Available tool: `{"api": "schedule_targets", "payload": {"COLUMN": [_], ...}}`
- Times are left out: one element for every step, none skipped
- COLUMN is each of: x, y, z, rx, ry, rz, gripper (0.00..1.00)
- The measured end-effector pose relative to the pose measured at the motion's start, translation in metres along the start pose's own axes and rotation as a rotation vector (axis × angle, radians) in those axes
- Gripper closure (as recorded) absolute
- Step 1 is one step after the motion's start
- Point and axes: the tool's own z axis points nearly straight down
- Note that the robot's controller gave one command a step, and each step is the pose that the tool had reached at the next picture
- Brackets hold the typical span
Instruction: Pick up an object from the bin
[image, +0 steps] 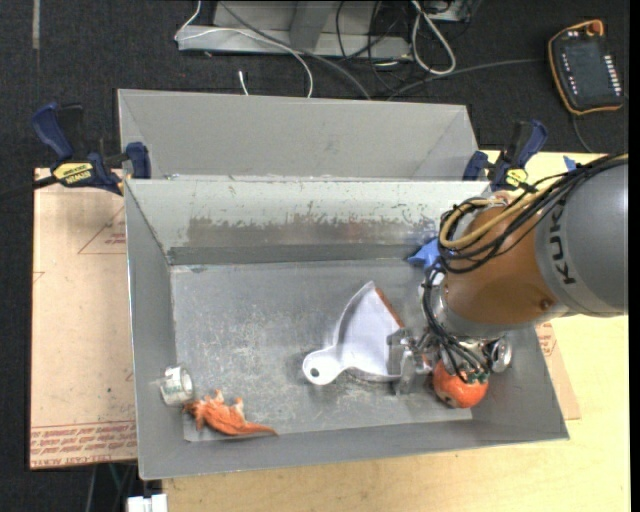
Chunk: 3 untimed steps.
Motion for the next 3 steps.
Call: {"api": "schedule_targets", "payload": {"x": [0.015,0.015,0.013], "y": [0.004,0.004,0.004], "z": [0.004,0.004,-0.083], "rx": [-0.001,-0.001,0.001], "ry": [-0.005,-0.005,-0.014], "rz": [-0.018,-0.019,-0.032], "gripper": [1.00,1.00,1.00]}}
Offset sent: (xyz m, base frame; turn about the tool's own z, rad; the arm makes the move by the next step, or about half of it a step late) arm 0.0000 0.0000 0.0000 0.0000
